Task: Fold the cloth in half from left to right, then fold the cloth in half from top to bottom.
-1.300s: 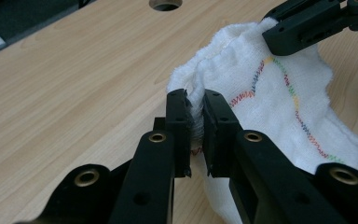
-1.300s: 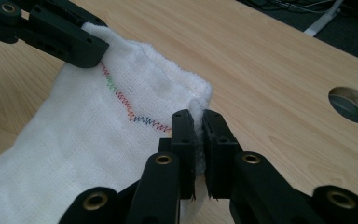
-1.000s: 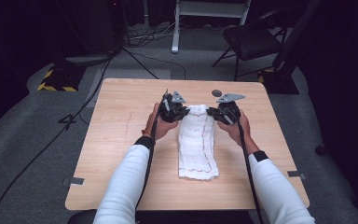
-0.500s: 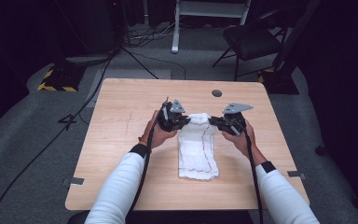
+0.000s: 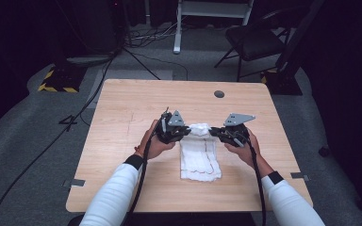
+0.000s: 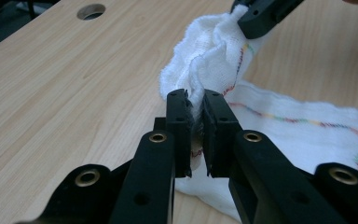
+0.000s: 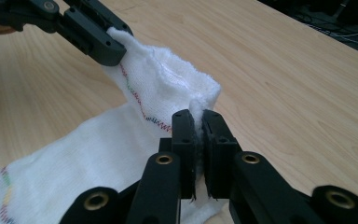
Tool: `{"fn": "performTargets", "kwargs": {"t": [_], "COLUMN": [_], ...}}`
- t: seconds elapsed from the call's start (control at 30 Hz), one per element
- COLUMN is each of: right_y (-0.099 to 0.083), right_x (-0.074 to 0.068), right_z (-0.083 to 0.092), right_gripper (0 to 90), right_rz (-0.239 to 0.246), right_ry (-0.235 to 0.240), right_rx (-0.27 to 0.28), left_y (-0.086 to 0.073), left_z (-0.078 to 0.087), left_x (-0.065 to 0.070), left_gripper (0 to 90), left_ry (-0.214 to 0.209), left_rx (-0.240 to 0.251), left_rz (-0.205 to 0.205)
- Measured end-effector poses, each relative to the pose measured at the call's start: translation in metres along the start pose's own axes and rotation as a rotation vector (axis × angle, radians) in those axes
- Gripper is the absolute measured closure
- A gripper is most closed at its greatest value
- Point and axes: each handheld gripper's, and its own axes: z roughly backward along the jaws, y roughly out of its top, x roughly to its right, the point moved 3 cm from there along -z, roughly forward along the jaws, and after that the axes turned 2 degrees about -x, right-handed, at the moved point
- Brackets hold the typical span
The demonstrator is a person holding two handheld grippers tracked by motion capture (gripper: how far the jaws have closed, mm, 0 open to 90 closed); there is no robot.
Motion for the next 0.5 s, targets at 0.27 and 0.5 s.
{"fn": "performTargets", "kwargs": {"t": [0.27, 0.5], "right_y": [0.000, -0.008], "right_x": [-0.011, -0.027], "right_z": [0.008, 0.013], "right_gripper": [84.6, 84.6], "right_rz": [0.024, 0.048], "right_ry": [0.030, 0.056], "right_rx": [0.010, 0.005], "left_y": [-0.001, -0.012], "left_z": [0.015, 0.016], "left_x": [0.011, 0.024], "left_gripper": [82.5, 82.4], "left_ry": [-0.017, -0.027], "left_rx": [0.012, 0.019], "left_rz": [-0.027, -0.020]}}
